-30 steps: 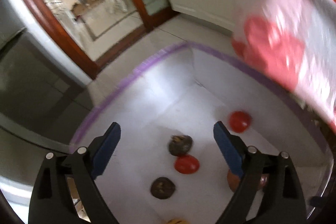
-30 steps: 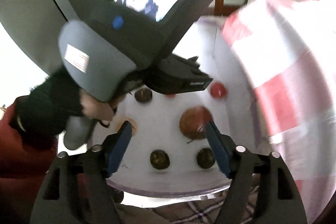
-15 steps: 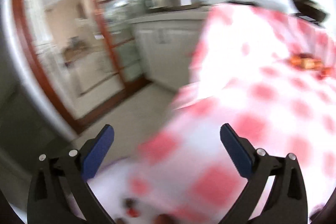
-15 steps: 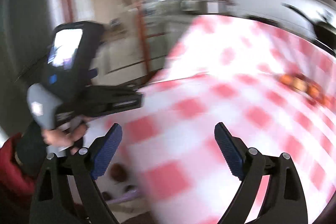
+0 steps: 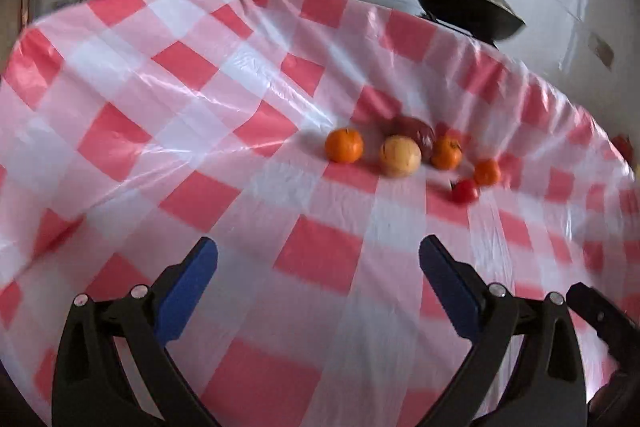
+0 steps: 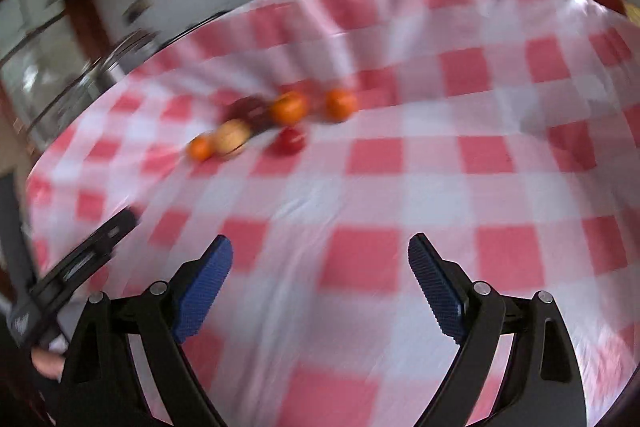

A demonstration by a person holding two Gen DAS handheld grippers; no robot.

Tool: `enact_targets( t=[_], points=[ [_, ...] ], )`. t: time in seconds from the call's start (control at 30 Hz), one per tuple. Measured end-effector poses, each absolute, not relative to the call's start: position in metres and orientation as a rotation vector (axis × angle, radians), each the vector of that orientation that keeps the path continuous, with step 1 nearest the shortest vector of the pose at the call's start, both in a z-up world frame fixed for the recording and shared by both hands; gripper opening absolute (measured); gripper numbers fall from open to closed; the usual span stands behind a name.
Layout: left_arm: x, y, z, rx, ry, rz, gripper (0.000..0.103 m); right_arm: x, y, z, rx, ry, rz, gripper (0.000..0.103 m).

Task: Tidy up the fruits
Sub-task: 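Move both open tools back over the fruits on the cloth, then grasp an orange with the right tool while the left tool grasps a red tomato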

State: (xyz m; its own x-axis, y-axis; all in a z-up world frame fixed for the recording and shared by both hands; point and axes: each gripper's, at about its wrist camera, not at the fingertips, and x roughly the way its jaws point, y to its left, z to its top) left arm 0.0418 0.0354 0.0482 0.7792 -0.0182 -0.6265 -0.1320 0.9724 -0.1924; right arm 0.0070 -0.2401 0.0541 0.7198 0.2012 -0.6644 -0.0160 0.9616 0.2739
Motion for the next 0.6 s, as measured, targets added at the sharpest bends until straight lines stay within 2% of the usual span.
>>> enact_targets(
  t=[0.13, 0.27, 0.6],
  points=[
    [0.051, 0.055, 0.037, -0.394, 0.710, 0.035, 0.101, 0.061, -0.262, 0.041, 0.260, 0.753, 0.081, 0.087],
    [0.045, 0.066, 0.033, -0.466, 0.687, -0.015, 0.101, 0.115, -0.268, 0.032, 0.293, 0.769, 0.063, 0.079],
    [0.048, 0.056, 0.033, -0.410, 0.691, -0.007, 0.101, 0.205, -0.233, 0.026, 0.276, 0.808, 0.034, 0.063]
  ],
)
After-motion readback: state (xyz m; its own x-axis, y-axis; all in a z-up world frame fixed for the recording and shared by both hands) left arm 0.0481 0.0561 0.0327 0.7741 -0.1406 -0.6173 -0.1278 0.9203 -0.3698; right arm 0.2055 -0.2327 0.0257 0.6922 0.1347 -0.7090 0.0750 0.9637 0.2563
